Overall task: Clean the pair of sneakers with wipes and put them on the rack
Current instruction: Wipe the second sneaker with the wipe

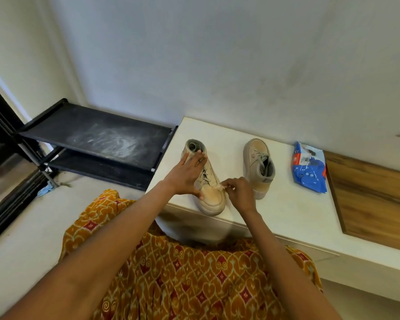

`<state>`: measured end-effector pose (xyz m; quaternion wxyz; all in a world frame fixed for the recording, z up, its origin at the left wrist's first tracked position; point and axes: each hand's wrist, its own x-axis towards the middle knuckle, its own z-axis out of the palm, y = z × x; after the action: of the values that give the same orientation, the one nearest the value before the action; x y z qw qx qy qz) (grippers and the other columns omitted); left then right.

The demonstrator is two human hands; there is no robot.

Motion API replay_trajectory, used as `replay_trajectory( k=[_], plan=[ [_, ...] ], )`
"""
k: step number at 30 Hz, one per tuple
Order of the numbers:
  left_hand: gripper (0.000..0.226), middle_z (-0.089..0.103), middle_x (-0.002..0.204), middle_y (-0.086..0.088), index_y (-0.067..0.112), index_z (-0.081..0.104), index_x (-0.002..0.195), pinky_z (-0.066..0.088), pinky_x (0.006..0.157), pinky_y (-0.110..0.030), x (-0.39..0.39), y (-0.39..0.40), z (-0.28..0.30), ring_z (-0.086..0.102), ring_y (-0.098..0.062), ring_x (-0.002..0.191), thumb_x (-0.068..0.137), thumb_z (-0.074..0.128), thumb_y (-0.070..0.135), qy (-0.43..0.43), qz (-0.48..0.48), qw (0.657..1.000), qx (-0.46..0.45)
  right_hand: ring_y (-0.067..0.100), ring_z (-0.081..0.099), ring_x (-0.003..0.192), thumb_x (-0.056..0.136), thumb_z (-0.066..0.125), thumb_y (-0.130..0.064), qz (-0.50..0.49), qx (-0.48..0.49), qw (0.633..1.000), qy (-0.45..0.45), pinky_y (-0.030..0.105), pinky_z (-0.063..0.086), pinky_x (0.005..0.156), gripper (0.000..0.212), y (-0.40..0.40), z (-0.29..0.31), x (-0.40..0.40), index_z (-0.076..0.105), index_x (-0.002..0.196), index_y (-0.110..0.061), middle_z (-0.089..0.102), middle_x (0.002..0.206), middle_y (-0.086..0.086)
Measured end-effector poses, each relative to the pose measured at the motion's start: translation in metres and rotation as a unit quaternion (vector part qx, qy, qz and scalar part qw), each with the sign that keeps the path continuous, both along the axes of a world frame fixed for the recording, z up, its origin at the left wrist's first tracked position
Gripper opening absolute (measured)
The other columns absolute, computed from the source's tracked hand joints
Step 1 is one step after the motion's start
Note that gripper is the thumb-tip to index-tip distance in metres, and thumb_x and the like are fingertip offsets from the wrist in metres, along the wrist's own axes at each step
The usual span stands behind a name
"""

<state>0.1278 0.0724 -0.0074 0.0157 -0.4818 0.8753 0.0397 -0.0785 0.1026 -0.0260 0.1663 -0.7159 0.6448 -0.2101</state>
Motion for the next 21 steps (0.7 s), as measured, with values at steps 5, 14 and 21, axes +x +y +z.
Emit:
replay_trajectory(
  k=[5,14,21],
  plan=[
    [0.121,-0.009,0.157,-0.012,0.005,-0.009,0.147,-0.004,0.117,-0.049,0.0,0.0,-0.003,-0.016,-0.026,0.143,0.07,0.062,0.067,0.02,0.0,1.0,0.003,0.017,0.058,0.086,0.087,0.059,-0.009,-0.028,0.008,1.0,0.003,0.028,0.043,0.067,0.024,0.05,-0.006,-0.01,0.073,0.1,-0.023,0.067,0.093,0.002],
    [0.122,-0.009,0.157,-0.011,0.006,-0.009,0.147,-0.003,0.117,-0.049,0.0,-0.002,-0.004,-0.016,-0.025,0.143,0.069,0.063,0.067,0.018,-0.003,1.0,0.003,0.025,0.054,0.101,0.09,0.052,-0.01,-0.074,-0.008,0.995,0.062,0.033,0.044,0.068,0.027,0.003,0.01,0.017,0.072,0.106,-0.02,0.068,0.096,0.011],
    [0.119,-0.009,0.157,-0.01,0.009,-0.01,0.148,-0.01,0.113,-0.048,0.002,0.003,-0.004,-0.016,-0.027,0.143,0.071,0.059,0.069,-0.008,0.01,0.999,-0.03,0.022,0.055,0.091,0.087,0.059,-0.012,-0.054,-0.051,0.992,0.098,0.027,0.038,0.059,0.02,0.037,0.009,0.018,0.073,0.101,-0.017,0.07,0.087,0.005]
  ],
)
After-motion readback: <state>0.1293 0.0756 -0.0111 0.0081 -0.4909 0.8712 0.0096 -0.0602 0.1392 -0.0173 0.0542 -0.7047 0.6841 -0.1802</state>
